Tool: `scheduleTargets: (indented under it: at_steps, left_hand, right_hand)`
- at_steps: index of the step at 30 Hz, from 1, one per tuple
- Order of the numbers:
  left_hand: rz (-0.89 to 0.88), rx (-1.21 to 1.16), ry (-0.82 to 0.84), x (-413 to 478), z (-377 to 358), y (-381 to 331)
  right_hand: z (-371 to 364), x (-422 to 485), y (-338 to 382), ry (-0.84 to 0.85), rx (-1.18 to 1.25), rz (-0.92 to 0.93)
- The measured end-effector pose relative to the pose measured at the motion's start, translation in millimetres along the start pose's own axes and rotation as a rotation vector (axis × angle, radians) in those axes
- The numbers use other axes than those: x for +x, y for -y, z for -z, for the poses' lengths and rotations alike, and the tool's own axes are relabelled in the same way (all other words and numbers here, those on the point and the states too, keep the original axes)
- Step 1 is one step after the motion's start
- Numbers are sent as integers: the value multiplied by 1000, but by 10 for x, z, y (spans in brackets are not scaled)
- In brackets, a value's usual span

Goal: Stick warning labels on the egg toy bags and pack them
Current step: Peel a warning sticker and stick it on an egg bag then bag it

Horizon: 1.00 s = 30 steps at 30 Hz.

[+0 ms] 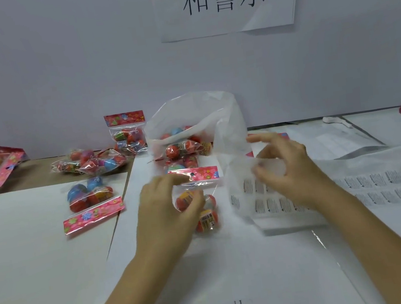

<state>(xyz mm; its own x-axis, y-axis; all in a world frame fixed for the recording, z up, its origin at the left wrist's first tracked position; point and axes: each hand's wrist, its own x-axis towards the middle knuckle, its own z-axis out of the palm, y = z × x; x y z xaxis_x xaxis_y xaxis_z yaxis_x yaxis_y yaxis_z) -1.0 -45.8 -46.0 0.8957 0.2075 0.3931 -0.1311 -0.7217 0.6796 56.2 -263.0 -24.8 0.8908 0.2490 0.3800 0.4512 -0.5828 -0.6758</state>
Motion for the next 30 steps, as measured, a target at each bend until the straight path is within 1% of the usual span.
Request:
scheduleTargets:
  at_steps: [1, 2, 3, 4, 6, 7, 8, 11, 13, 15, 17, 19, 21, 24, 26, 28, 30]
  left_hand:
    - [-28, -97, 27, -64, 5, -76]
    - [-19, -203, 80, -134, 15, -165]
    - [28, -314, 160, -197, 20, -242]
    - [92, -413, 258, -239, 21, -315]
    - [205, -597, 450, -292, 0, -430]
    - [257, -735, 497, -305, -24, -459]
    - [314, -907, 502, -304, -47, -477]
    - [476, -1405, 447, -247, -45, -471]
    - [545, -1582, 445, -203, -1, -455]
    - [600, -1644, 429, -172, 27, -445]
    - [643, -1656, 396, -152, 25, -427]
    - [642, -1657, 361, -147, 7, -424]
    - [599, -1589, 319, -165, -24, -419]
    - [534, -1452, 241, -188, -69, -393]
    - [496, -1415, 212, -201, -89, -371]
    - [462, -1387, 211, -212, -97, -381]
    - [440, -1334, 220, -233, -127, -384]
  right_hand:
    - [19, 1, 44, -114, 124, 44]
    - [49, -7, 89, -198, 232, 93]
    - [82, -15, 129, -248, 324, 143]
    - [109, -26, 169, -268, 399, 179]
    - [132, -51, 234, -242, 464, 209]
    - [125, -65, 264, -214, 461, 209]
    - [108, -80, 277, -189, 432, 196]
    - [14, -111, 299, -127, 271, 141]
    - [-55, -136, 328, -124, 144, 164]
    - [-111, -164, 376, -156, 64, 254]
    - [-158, -200, 409, -220, 26, 350]
    - [-212, -227, 440, -270, 3, 395]
    - [-279, -251, 472, -248, -1, 353]
    - [-366, -287, 495, -196, 96, 209]
    - [-382, -289, 494, -220, 164, 150]
    - [-379, -280, 499, -278, 182, 137]
    - [-378, -283, 505, -295, 192, 123]
